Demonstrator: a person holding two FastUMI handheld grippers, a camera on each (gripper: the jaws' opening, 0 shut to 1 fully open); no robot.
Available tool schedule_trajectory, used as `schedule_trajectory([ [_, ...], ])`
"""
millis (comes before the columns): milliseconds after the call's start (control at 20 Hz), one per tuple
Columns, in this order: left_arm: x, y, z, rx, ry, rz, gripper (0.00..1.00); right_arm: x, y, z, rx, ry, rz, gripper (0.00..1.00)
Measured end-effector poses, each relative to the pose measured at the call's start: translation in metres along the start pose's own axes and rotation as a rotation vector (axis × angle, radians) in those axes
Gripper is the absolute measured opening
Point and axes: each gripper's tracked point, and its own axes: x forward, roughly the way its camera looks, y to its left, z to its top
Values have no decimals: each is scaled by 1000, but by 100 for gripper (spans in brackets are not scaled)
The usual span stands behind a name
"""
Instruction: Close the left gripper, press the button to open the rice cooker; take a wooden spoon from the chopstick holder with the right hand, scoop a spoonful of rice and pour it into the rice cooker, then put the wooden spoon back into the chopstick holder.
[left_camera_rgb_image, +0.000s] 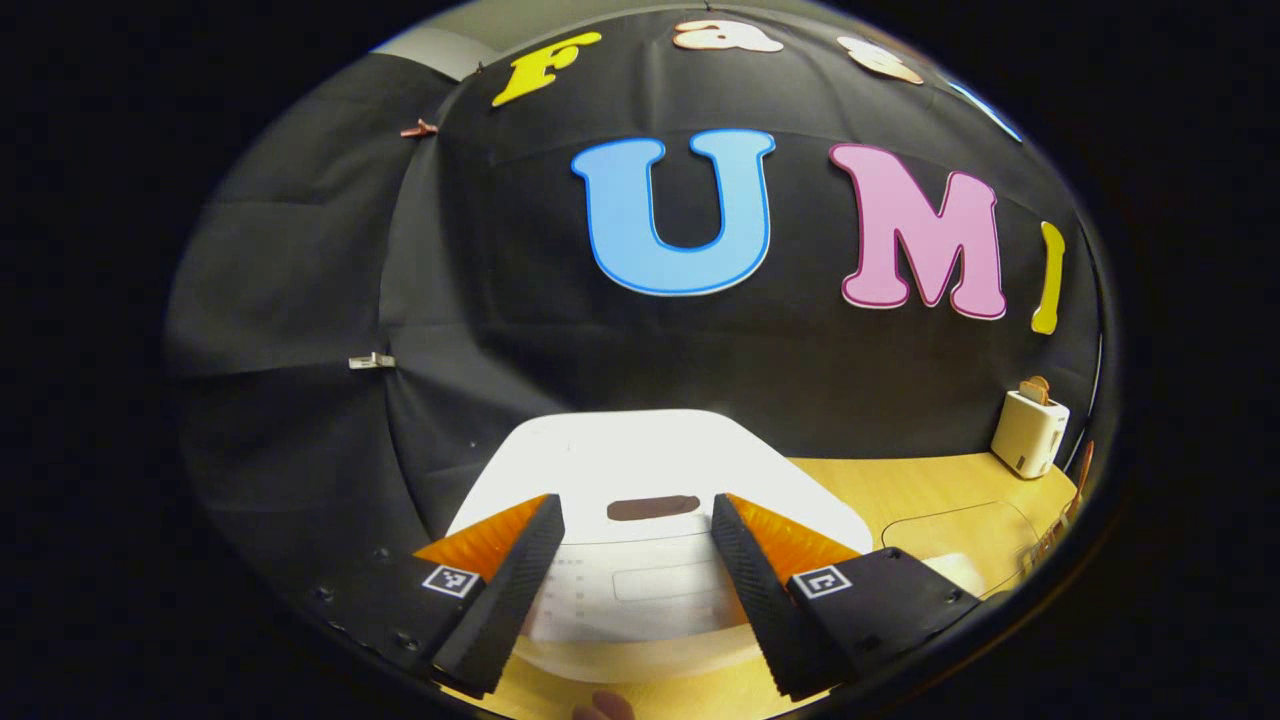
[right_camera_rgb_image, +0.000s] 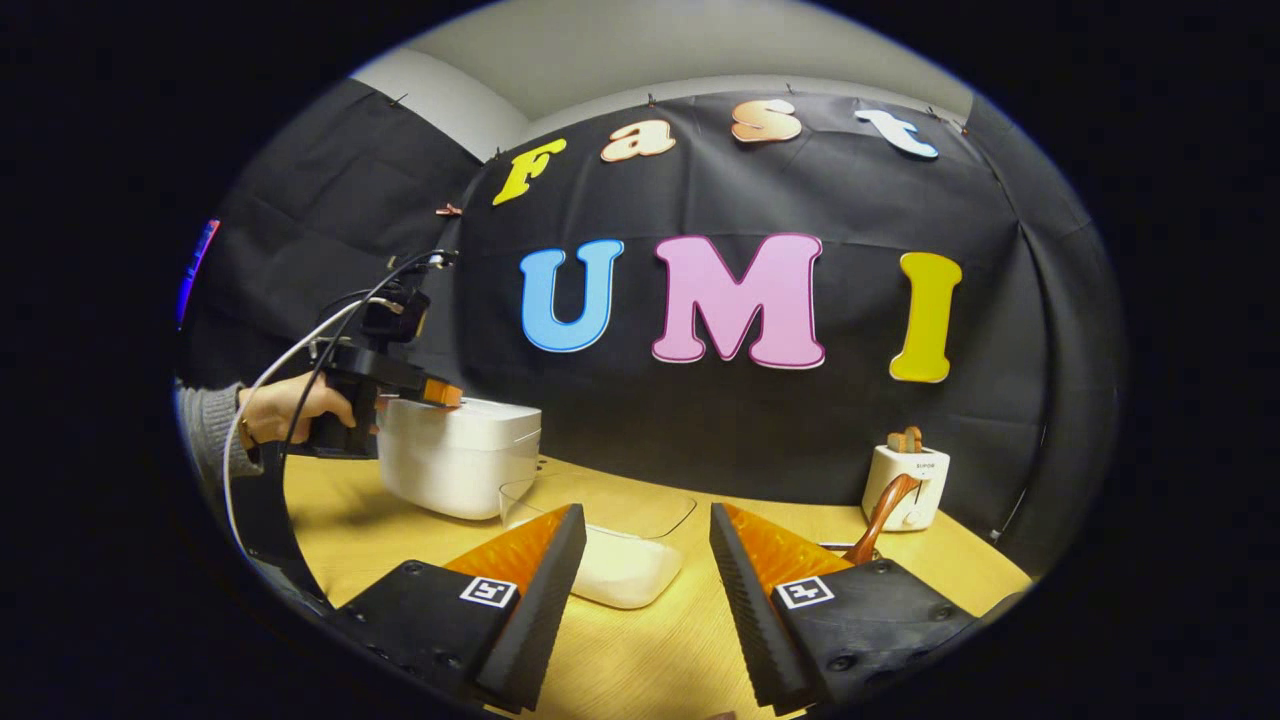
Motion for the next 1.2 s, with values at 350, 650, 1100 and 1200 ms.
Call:
schedule_trajectory([
  [350, -89, -106, -23, -79, -220, -360, 95, 25, 8, -57, 20, 75, -13, 81],
  [650, -93, -136, -94, -54, -97, -445, 95, 40, 6, -77, 34, 118, -17, 83],
  [1100, -85, -132, -126, 32, -33, -416, 95, 50, 8, -87, 132, 151, -10, 98],
  [1200, -84, -131, -126, 40, -39, -410, 95, 51, 5, -88, 129, 151, -26, 98],
])
